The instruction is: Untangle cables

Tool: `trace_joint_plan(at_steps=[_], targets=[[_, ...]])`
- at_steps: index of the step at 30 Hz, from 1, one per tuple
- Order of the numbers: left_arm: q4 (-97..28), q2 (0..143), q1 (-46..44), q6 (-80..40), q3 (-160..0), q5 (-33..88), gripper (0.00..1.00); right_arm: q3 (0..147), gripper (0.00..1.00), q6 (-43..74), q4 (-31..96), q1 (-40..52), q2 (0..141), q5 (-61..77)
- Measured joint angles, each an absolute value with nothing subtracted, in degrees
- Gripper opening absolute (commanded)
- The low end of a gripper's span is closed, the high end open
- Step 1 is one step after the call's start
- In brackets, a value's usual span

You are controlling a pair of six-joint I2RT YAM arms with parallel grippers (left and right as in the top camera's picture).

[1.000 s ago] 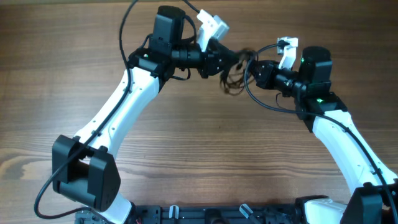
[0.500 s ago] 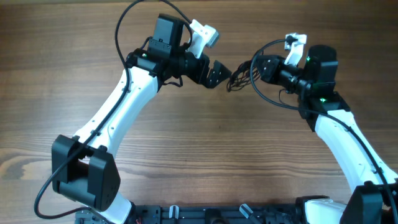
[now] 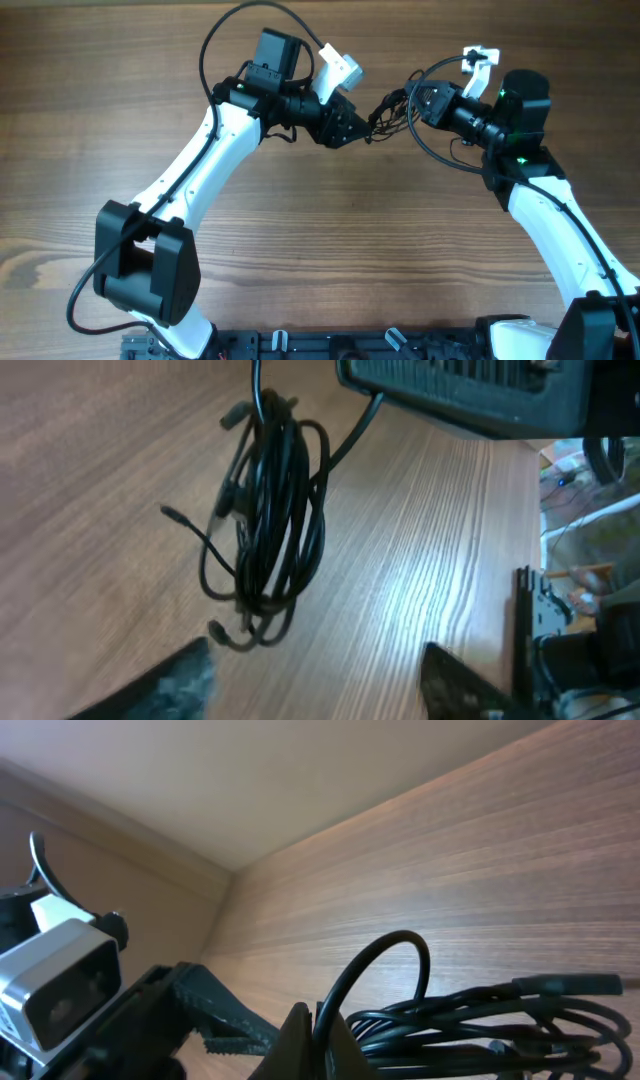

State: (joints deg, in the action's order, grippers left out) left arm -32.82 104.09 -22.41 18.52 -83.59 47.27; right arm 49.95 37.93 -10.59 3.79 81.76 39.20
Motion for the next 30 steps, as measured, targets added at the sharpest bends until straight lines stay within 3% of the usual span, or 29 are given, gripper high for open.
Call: trace_joint_plan(at_steps=[4, 8, 11, 15, 19, 23, 27, 30], targets=[[-30.1, 104.1, -22.4, 18.8, -83.6, 47.5, 0.77, 50.0, 0.04, 38.4, -10.8, 3.8, 81.8, 40.3], [-29.5, 104.1, -22.4, 18.8, -83.6, 47.5, 0.75, 50.0, 0.05, 38.8, -10.8, 3.8, 81.8, 41.1], [-29.4, 104.6, -22.4, 18.8, -83.6, 47.5, 0.69, 50.0, 0.04, 39.0, -10.8, 3.8, 81.8, 41.6], [-29.3, 106.3, -22.4, 18.9, -83.6, 47.6, 0.69, 50.0, 0.05, 39.4, -10.9, 3.8, 81.8, 42.0], [-29.0, 108.3, -22.6, 18.8, -83.6, 48.2, 0.43, 49.9, 0.05, 39.5, -10.9, 3.8, 81.8, 42.2], [-26.3, 108.6, -23.8, 19.0, -83.6, 48.9, 0.42, 50.0, 0.05, 39.5, -11.0, 3.8, 81.8, 42.4], [-24.5, 108.6, -24.9, 18.6, -83.6, 49.4, 0.04, 50.0, 0.05, 39.5, -11.1, 3.8, 81.8, 42.4], [-24.3, 108.6, -25.1, 18.6, -83.6, 49.5, 0.04, 50.0, 0.05, 39.4, -11.0, 3.8, 81.8, 42.4]])
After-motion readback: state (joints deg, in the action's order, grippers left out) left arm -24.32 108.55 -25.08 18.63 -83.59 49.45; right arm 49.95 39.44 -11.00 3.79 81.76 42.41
